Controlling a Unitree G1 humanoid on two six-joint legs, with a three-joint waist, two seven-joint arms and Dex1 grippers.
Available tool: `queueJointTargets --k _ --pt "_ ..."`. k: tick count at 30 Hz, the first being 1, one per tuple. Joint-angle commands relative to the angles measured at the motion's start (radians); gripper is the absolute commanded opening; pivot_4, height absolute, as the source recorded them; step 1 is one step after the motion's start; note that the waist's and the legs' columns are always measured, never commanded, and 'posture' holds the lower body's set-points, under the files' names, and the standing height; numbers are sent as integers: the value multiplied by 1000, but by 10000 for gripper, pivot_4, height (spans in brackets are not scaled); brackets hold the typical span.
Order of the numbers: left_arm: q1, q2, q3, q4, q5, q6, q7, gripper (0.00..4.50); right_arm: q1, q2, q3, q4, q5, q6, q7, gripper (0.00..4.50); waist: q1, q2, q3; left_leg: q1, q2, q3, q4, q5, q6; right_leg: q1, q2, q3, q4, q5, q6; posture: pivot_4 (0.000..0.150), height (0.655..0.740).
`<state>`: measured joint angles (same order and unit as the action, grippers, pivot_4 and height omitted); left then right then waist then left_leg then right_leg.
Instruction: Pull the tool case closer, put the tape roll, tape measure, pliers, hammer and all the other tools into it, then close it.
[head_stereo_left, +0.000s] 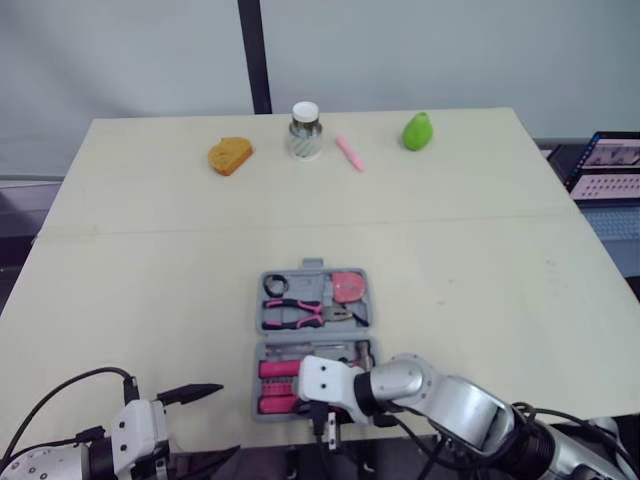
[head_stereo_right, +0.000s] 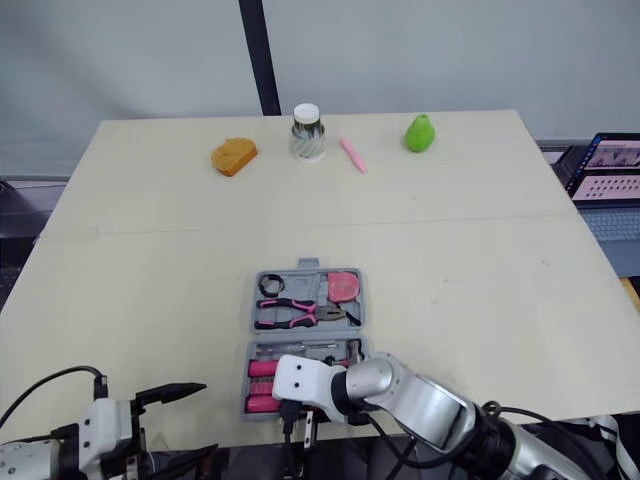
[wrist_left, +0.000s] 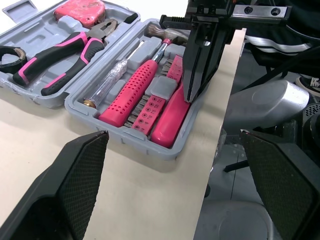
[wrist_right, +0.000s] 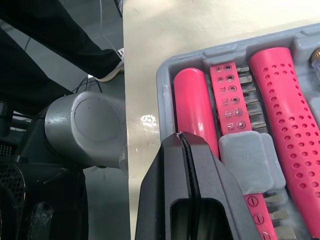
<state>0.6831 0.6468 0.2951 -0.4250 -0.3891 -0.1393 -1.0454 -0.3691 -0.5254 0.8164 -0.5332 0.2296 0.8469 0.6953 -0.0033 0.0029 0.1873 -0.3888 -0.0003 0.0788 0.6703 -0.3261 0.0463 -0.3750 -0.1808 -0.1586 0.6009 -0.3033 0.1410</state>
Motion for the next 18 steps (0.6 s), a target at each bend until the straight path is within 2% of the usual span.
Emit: queueJointTargets --k 1,18 --pt "7 6 -4 -32 -3 1 3 45000 6 10 -33 -9 10 -14 24 402 0 0 0 0 0 0 0 0 0 0 0 0 0 0 0 1500 7400" --pt "5 7 -10 -46 2 15 14 45000 40 -6 -28 23 -16 -2 19 402 0 0 0 0 0 0 0 0 0 0 0 0 0 0 0 1500 7400"
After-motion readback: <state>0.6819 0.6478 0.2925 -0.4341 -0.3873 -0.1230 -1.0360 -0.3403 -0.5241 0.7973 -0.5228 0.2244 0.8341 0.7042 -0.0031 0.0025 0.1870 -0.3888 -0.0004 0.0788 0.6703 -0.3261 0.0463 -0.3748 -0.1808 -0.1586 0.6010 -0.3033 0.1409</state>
